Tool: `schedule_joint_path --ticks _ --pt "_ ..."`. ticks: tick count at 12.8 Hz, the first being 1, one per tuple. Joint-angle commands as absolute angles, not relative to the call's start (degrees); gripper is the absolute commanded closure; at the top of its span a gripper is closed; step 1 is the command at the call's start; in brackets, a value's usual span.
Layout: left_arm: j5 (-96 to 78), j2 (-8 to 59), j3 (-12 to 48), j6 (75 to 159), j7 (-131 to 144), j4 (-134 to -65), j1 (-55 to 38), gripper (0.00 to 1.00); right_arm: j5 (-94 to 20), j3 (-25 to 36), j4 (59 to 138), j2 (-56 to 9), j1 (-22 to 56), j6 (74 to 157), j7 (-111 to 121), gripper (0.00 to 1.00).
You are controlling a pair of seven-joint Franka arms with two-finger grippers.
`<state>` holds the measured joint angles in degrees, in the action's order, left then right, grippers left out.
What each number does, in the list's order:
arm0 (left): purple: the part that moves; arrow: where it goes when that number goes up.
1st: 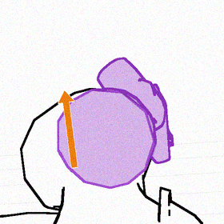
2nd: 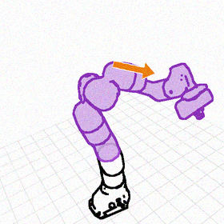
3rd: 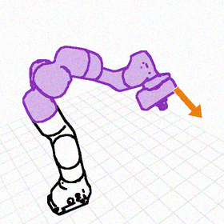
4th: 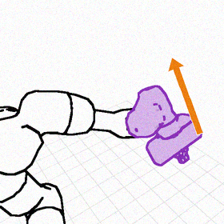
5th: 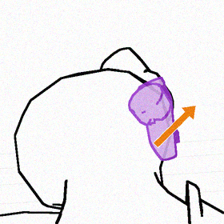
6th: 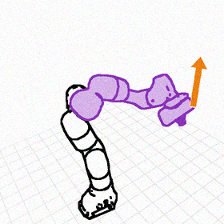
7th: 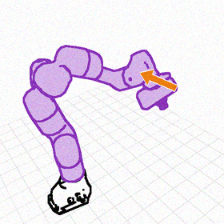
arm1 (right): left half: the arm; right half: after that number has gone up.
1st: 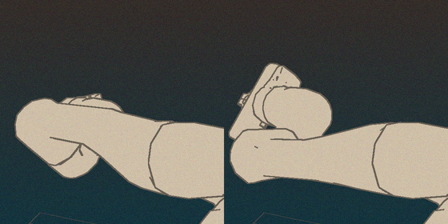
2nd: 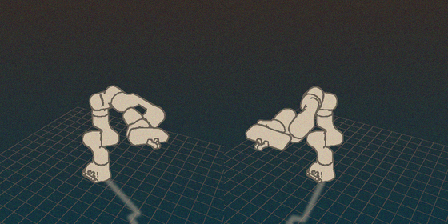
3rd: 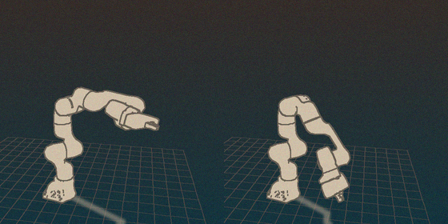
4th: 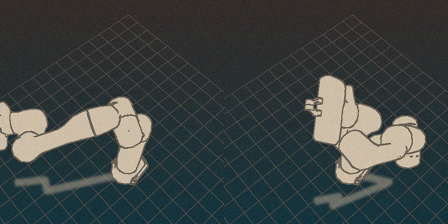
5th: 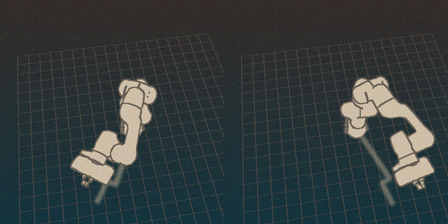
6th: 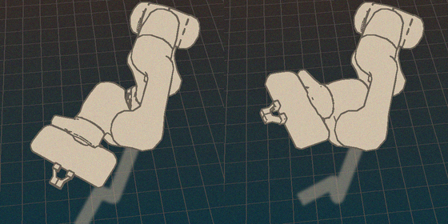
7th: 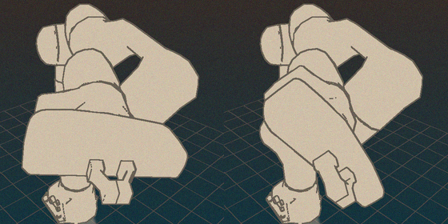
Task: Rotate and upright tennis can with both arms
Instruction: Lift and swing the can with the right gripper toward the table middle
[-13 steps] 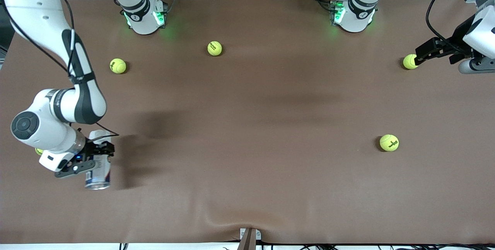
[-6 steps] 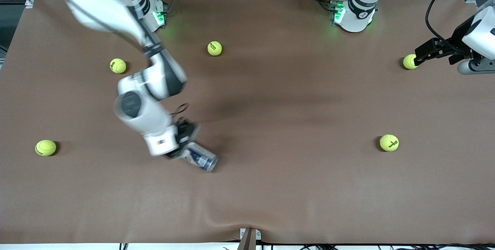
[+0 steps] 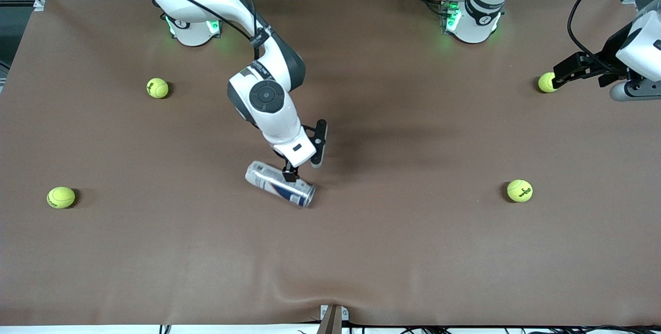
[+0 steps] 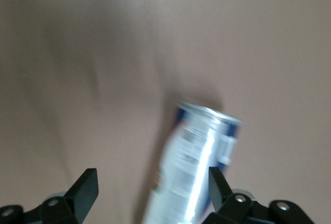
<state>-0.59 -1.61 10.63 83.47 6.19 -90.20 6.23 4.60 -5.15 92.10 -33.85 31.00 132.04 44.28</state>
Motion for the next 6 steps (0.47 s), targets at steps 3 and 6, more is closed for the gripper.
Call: schedule_joint_path --ticks 3,6 --pt "0.5 -1.4 11.2 83.8 5.6 -90.2 6.7 0.00 5.0 -5.2 91.5 -34.5 29.5 132.5 46.1 0.00" --pt "0.5 -1.4 11.2 83.8 5.6 -90.4 6.7 0.00 5.0 -5.2 91.7 -34.9 29.5 132.5 46.1 0.00"
